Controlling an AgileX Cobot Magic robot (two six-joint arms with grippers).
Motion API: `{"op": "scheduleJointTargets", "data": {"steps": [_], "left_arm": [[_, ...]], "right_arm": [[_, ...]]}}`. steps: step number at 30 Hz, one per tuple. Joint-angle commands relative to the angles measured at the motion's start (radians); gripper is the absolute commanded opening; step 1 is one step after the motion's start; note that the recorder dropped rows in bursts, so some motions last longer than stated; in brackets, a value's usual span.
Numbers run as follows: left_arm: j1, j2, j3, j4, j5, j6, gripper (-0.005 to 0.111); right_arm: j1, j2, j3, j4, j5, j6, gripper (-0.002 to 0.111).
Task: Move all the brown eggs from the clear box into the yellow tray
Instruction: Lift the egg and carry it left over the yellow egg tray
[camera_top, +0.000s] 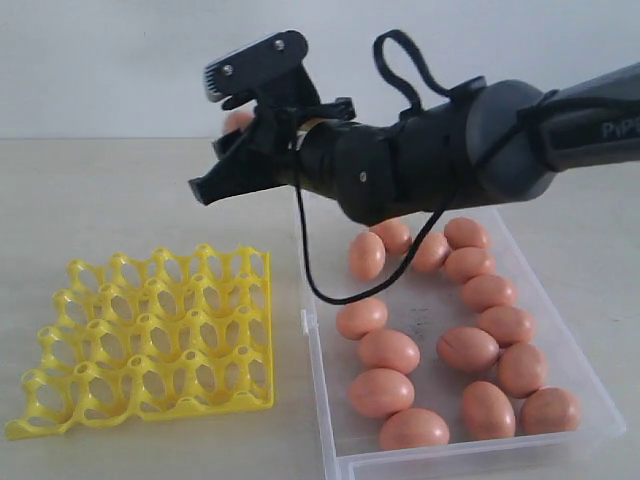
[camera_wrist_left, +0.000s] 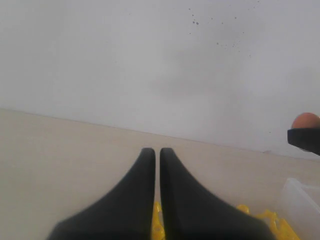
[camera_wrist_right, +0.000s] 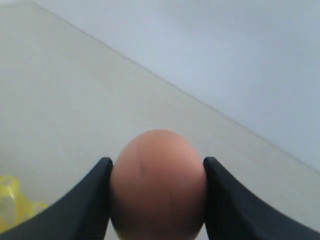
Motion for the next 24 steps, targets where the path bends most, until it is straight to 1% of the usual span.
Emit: {"op": "scheduleJointTargets", "data": {"steps": [1, 3, 5, 7, 10, 12, 15, 18, 24], "left_arm": [[-0.006, 0.004, -0.004, 0.0, -0.007, -0.001, 0.004], [-0.006, 0.004, -0.004, 0.0, -0.007, -0.001, 0.004], [-0.006, 0.004, -0.004, 0.0, -0.007, -0.001, 0.004], [-0.006, 0.004, -0.004, 0.0, -0.007, -0.001, 0.004], [-0.006, 0.004, -0.004, 0.0, -0.007, -0.001, 0.004], [-0.006, 0.004, -0.004, 0.0, -0.007, -0.001, 0.004], [-0.006, 0.004, -0.004, 0.0, -0.007, -0.001, 0.004], [-0.006, 0.004, -0.004, 0.0, -0.007, -0.001, 0.004], [-0.006, 0.004, -0.004, 0.0, -0.007, -0.001, 0.004]], "right_arm": [[0.065, 0.033, 0.001, -0.024, -0.212, 0.063, 0.0], [0.087, 0.058, 0.001, -0.025, -0.307, 0.098, 0.0], [0.102, 0.091, 0.001, -0.07, -0.382, 0.142, 0.0], [0.109, 0.128, 0.001, -0.161, -0.439, 0.23, 0.0], [0.109, 0.185, 0.001, -0.357, -0.517, 0.352, 0.0], [0.102, 0.213, -0.003, -0.488, -0.563, 0.382, 0.0], [0.089, 0.243, -0.023, -0.681, -0.577, 0.382, 0.0], [0.065, 0.262, -0.041, -0.815, -0.563, 0.399, 0.0], [0.02, 0.296, -0.095, -0.889, -0.565, 0.523, 0.0]]}}
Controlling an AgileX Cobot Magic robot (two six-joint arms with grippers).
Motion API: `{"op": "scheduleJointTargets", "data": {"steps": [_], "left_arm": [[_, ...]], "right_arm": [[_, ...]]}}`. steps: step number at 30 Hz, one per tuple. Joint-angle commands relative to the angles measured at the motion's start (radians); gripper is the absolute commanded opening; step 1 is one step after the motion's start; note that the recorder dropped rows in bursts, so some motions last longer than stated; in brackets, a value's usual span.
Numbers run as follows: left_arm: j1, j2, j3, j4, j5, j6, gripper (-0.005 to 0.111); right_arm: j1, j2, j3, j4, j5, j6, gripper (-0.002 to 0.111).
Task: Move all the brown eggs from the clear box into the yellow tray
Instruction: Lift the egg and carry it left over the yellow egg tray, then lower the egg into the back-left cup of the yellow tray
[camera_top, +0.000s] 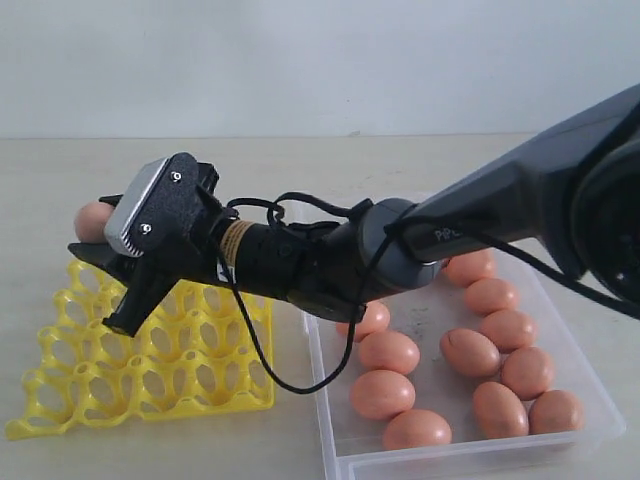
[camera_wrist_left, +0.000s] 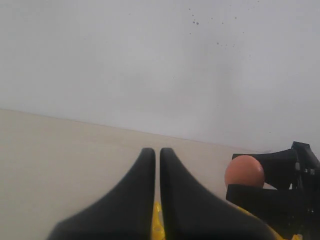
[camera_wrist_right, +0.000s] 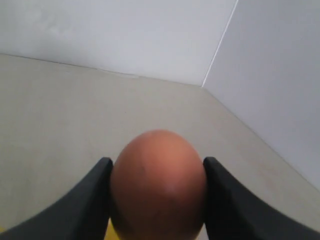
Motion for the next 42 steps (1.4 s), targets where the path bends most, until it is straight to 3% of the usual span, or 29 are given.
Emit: {"op": "scheduleJointTargets", "data": {"steps": [1, 11, 20, 28, 42], "left_arm": [[-0.006, 0.004, -0.004, 0.0, -0.007, -0.001, 0.004], [-0.006, 0.004, -0.004, 0.0, -0.007, -0.001, 0.004], [-0.006, 0.004, -0.004, 0.0, -0.007, -0.001, 0.004], [-0.006, 0.004, -0.004, 0.0, -0.007, -0.001, 0.004], [-0.006, 0.004, -0.004, 0.002, -0.007, -0.001, 0.004]], "right_arm": [[-0.038, 0.017, -0.051, -0.067, -0.025, 0.108, 0.0], [-0.055, 0.143, -0.26, -0.243, -0.026, 0.461, 0.0], [-0.071, 0.271, -0.431, -0.416, -0.012, 0.614, 0.0], [-0.075, 0.324, -0.511, -0.457, 0.084, 0.661, 0.0], [-0.075, 0.365, -0.566, -0.495, 0.098, 0.691, 0.0]]}}
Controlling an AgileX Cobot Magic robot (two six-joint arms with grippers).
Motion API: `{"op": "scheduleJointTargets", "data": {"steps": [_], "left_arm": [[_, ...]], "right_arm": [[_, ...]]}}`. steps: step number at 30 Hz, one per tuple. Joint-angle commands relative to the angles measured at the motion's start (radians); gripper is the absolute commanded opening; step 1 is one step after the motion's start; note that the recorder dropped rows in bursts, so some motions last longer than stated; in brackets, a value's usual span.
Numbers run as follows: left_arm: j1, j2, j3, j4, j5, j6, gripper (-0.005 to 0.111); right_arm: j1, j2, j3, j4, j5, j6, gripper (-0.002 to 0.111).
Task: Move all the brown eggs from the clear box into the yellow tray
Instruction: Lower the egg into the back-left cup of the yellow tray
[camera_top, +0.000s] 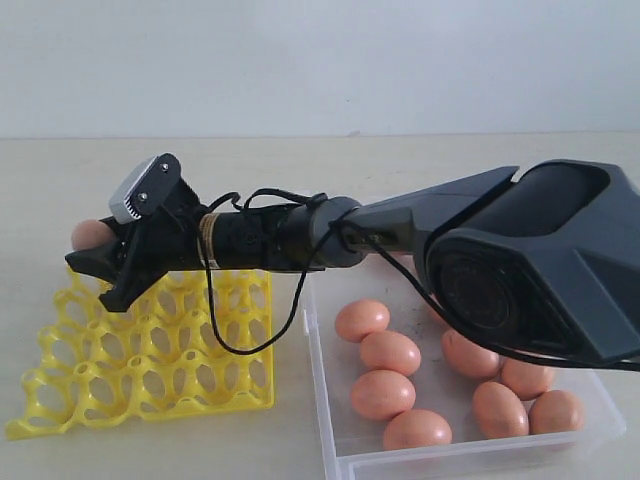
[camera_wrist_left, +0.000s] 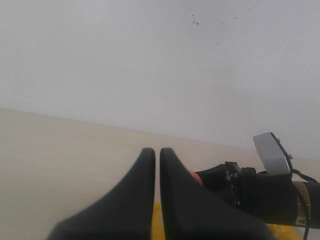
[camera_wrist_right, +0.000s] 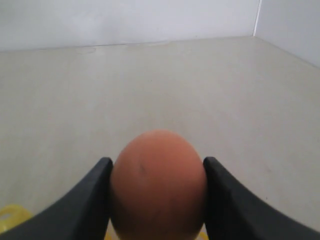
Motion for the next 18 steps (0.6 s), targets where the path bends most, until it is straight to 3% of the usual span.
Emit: {"op": "scheduleJointTargets", "data": {"steps": [1, 18], "left_arm": [[-0.006, 0.004, -0.004, 0.002, -0.007, -0.001, 0.004], [-0.006, 0.004, -0.004, 0.002, -0.007, -0.001, 0.004]], "right_arm": [[-0.005, 0.01, -0.006, -0.01, 0.004, -0.006, 0.0], [0.017, 0.01, -0.037, -0.093, 0.069, -0.016, 0.0]]}}
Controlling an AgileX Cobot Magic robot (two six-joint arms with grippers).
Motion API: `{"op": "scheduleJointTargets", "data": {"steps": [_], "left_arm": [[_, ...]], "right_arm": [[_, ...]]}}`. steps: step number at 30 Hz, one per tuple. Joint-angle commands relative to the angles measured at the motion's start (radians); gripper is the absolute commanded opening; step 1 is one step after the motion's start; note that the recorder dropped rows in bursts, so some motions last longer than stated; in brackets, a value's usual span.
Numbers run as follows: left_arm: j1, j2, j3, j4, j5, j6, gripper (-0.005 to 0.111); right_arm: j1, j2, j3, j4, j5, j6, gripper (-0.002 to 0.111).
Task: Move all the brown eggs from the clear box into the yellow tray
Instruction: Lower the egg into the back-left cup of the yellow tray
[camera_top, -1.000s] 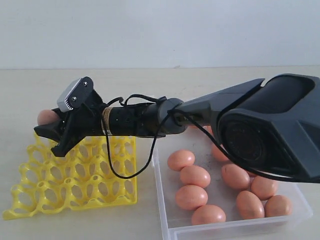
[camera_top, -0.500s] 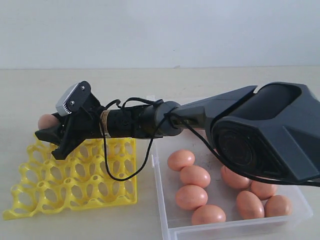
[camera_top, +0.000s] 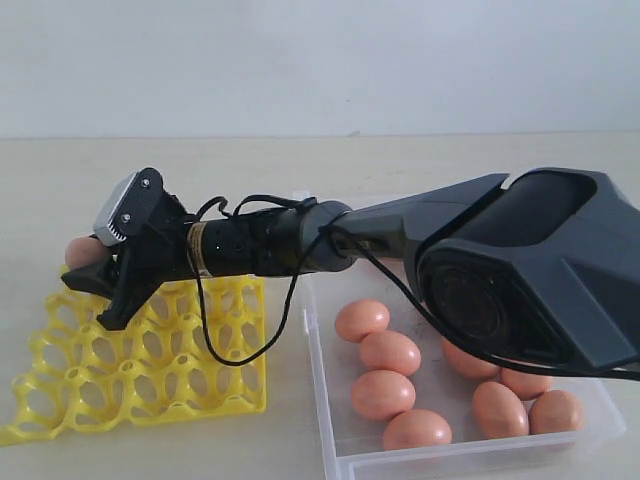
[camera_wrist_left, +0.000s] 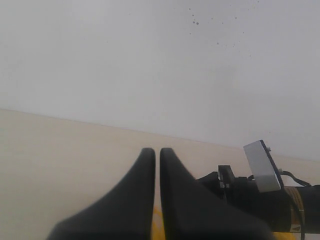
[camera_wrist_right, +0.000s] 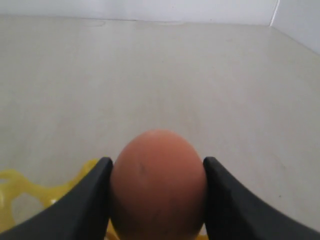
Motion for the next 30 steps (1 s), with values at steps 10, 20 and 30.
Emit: {"op": "scheduleJointTargets", "data": {"steps": [10, 20, 30], "left_arm": [[-0.006, 0.004, -0.004, 0.002, -0.007, -0.001, 0.004], [-0.006, 0.004, -0.004, 0.002, -0.007, -0.001, 0.004], [-0.006, 0.004, -0.004, 0.002, -0.007, -0.001, 0.004]], "right_arm": [[0.002, -0.005, -0.015, 0.081, -0.052, -0.031, 0.0], [0.004, -0.005, -0.015, 0.074, 0.003, -0.069, 0.0], [0.006, -0.005, -0.028, 0.081, -0.001, -0.069, 0.0]]}}
